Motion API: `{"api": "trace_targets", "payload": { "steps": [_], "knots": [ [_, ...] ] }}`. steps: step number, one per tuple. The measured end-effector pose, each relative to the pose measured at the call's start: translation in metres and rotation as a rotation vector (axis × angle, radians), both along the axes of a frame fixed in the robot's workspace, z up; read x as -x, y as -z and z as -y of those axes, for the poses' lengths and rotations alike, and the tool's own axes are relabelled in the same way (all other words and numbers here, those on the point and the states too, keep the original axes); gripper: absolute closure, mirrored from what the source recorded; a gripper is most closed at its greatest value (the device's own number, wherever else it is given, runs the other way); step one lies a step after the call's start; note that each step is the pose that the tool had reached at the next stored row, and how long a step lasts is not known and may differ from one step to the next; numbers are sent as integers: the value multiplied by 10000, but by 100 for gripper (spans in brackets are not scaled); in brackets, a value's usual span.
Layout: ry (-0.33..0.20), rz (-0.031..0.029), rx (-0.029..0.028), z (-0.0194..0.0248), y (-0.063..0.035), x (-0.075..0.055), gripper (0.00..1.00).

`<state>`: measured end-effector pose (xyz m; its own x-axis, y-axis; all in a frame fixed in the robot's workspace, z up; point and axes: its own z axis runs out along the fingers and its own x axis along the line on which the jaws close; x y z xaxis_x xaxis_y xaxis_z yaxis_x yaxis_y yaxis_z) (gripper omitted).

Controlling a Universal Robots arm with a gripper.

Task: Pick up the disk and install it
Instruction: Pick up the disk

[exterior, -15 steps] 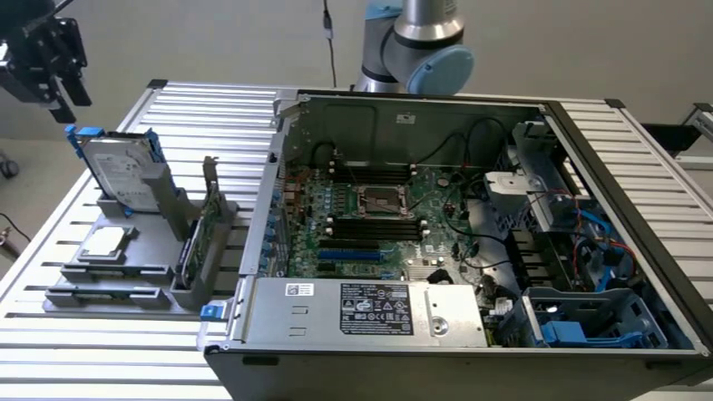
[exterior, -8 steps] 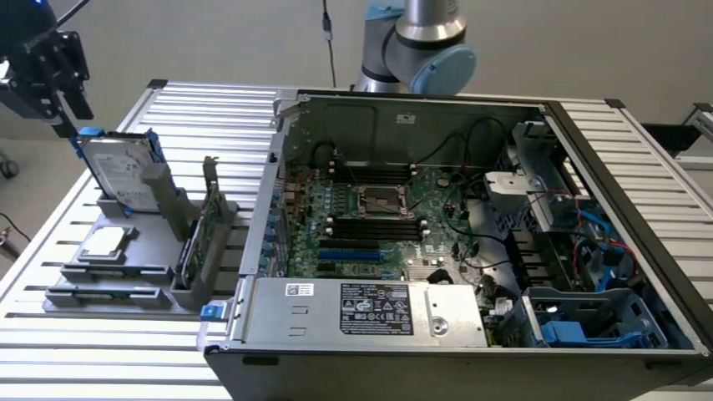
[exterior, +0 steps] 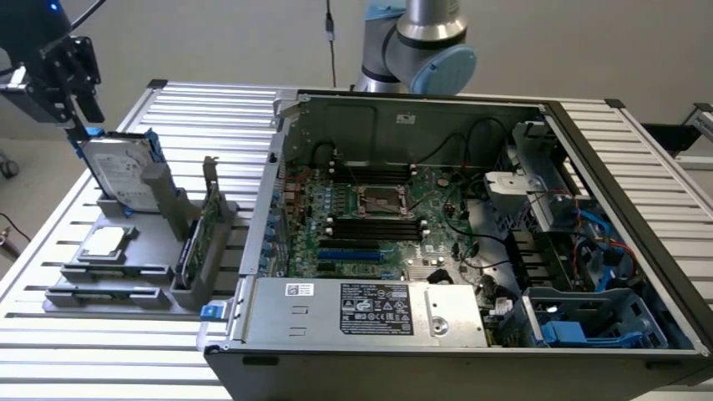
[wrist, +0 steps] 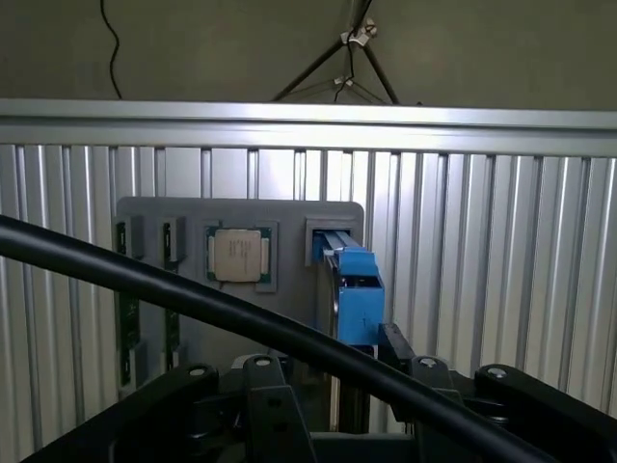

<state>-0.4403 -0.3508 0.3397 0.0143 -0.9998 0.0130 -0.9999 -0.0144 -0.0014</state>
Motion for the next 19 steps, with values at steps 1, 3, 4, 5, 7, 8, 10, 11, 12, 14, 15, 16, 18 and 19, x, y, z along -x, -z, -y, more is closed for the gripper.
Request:
{"api": "trace_targets", "payload": {
  "steps": [1, 3, 4, 5, 7, 8, 10, 11, 12, 14, 15, 16, 18, 19],
  "knots": [
    [-1, 0, -6, -16, 1, 0, 52],
    [-3, 0, -20, -56, 4, 0, 52],
    [-5, -1, -27, -72, 9, 1, 52],
    [-7, 1, -30, -81, 20, 7, 52],
    [-11, -1, -31, -94, 49, 34, 52],
    [-13, 0, -33, -100, 65, 46, 52],
    [-13, 0, -40, -112, 91, 52, 52],
    [-14, 0, -45, -112, 105, 53, 52],
    [-16, 0, -47, -112, 120, 55, 52],
    [-14, 0, -50, -113, 155, 64, 52],
    [-14, 0, -51, -113, 173, 71, 52],
    [-14, 0, -52, -113, 192, 76, 52],
    [-15, 0, -52, -113, 229, 82, 52],
    [-15, 0, -52, -113, 246, 83, 52]
  ]
}}
